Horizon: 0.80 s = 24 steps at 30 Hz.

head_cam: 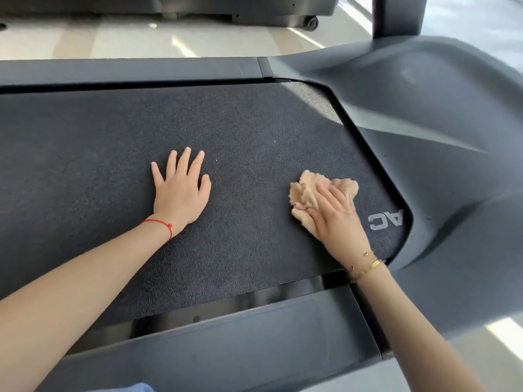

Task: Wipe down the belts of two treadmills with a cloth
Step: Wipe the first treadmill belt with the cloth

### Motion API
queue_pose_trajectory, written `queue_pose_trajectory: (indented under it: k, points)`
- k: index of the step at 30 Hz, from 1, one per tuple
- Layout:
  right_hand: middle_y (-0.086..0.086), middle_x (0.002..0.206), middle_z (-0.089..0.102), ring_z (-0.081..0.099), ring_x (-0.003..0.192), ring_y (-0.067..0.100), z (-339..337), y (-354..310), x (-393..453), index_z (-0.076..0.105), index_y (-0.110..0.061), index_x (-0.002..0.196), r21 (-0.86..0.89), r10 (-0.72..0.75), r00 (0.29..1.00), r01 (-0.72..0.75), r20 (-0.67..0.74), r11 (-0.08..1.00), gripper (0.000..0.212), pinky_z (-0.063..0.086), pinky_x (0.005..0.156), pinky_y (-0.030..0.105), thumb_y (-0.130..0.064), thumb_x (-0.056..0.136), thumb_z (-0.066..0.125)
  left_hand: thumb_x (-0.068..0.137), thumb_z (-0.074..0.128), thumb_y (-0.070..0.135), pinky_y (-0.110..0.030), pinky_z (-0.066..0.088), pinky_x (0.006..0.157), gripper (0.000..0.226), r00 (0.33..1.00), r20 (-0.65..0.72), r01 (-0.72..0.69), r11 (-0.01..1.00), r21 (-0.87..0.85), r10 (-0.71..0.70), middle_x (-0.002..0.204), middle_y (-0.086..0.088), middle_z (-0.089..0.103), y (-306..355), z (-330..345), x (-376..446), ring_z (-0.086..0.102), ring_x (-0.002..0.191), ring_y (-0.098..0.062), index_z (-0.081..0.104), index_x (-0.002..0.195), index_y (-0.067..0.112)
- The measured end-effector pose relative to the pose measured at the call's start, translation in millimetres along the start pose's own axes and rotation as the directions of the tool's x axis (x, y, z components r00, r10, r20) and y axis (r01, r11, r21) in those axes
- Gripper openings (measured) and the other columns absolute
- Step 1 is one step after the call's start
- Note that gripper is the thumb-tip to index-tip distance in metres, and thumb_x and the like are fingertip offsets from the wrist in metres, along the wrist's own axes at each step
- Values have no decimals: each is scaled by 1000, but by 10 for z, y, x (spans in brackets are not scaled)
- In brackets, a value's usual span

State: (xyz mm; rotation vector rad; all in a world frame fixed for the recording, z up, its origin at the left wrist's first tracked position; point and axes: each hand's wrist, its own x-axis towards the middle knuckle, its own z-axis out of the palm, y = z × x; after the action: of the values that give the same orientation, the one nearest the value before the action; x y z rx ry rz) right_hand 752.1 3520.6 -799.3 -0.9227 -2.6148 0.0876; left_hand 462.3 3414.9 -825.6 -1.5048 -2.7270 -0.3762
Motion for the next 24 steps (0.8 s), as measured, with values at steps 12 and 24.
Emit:
queue_pose_trajectory:
  k: [12, 24]
  points:
    - [8, 140, 53, 42, 134, 32, -82, 174, -576, 58, -15, 131, -127, 93, 991, -80, 99, 989, 63, 30, 110, 51, -56, 103, 21, 100, 32, 51, -65, -1, 117, 67, 998, 60, -10, 1000, 2, 10, 166, -3, 11, 173, 13, -82, 3, 153, -30, 16, 159, 22]
    - [4, 146, 48, 41, 136, 30, -65, 98, -572, 51, -16, 139, 71, 163, 986, -166, 41, 984, 48, 15, 119, 42, -37, 98, 40, 100, 32, 48, -64, 2, 118, 67, 999, 36, -29, 999, 24, 28, 166, -5, 14, 197, 42, -125, 6, 153, -30, 17, 158, 18]
